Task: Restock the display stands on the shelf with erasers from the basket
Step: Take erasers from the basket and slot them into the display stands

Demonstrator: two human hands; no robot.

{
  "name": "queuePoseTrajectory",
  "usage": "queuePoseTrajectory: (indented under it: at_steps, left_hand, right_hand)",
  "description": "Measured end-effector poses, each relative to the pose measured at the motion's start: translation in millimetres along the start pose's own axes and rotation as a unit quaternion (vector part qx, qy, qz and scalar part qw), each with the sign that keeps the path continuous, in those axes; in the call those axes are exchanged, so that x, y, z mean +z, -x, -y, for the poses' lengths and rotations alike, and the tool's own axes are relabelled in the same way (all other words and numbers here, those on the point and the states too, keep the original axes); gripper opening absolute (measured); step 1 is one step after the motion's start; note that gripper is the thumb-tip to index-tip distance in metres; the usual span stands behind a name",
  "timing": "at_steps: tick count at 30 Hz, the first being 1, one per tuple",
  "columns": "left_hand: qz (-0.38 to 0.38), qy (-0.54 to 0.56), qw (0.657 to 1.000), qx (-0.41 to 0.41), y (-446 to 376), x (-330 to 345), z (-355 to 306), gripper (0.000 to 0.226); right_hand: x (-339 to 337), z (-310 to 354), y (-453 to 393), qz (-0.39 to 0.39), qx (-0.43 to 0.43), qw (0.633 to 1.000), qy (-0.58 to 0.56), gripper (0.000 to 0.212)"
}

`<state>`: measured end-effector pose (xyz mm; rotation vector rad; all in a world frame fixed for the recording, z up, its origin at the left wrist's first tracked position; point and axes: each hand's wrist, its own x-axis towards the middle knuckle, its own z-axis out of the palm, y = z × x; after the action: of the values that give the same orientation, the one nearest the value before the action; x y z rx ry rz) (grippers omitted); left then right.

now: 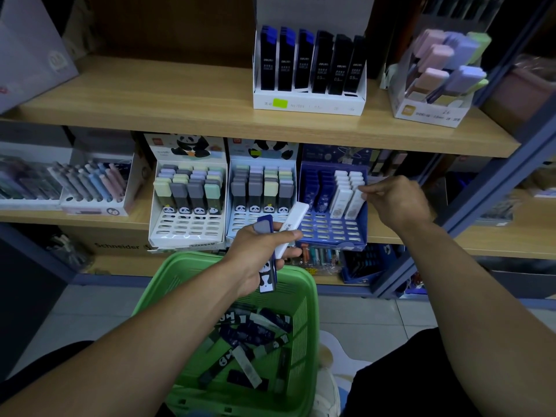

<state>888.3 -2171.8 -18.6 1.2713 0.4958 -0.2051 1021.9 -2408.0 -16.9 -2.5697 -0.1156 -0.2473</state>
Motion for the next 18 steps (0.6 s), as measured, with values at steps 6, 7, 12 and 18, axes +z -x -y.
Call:
queuePoseTrajectory:
  at_steps: [6, 7, 12, 18]
  left_hand:
    - [0.002, -0.001, 1.000, 0.003, 1, 0, -2, 0.025]
    - [0.004, 0.000, 1.000, 0.001, 1, 0, -2, 0.024]
    - [0.059, -0.007, 0.998, -0.014, 4, -1, -7, 0.029]
    - [0.103, 0.007, 0.993, -0.050, 7, -1, -11, 0.025]
  right_hand:
    - [3, 0, 8, -0.043, -0.026, 0.997, 0.050, 0.024]
    - [4, 3, 9, -0.050, -0.043, 0.998, 0.022, 0.025]
    - [8, 41, 34, 0.167, -0.054, 0.931, -0.319, 0.029]
    - [15, 49, 38, 0.228, -0.026, 0.889, -0.396, 0.017]
